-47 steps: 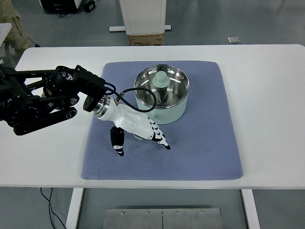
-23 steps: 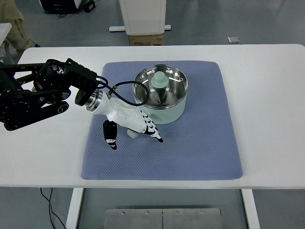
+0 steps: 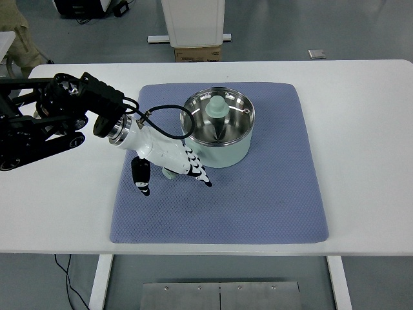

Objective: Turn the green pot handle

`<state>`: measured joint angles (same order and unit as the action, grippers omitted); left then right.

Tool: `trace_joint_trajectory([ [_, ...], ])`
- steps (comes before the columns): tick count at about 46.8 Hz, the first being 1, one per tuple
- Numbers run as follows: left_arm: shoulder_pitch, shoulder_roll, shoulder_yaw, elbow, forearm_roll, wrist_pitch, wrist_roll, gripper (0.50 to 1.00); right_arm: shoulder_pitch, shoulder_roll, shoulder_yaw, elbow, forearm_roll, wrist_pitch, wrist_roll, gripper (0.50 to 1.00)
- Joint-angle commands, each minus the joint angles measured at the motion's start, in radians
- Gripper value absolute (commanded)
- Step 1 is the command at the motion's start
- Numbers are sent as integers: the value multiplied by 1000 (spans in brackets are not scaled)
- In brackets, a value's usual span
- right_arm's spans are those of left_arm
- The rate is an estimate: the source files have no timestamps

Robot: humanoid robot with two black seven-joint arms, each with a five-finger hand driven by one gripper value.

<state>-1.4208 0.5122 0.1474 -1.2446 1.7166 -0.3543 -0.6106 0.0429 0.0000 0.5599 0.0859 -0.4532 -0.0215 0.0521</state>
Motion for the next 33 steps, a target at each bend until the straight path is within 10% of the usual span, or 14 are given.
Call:
trace_joint_trajectory([
  [1,-6,3,4,1,0,3,0,1000,0,0,0,0,1,0,0,1000],
  [33,-39,63,63,-2,11,20,0,1000,0,0,0,0,1,0,0,1000],
])
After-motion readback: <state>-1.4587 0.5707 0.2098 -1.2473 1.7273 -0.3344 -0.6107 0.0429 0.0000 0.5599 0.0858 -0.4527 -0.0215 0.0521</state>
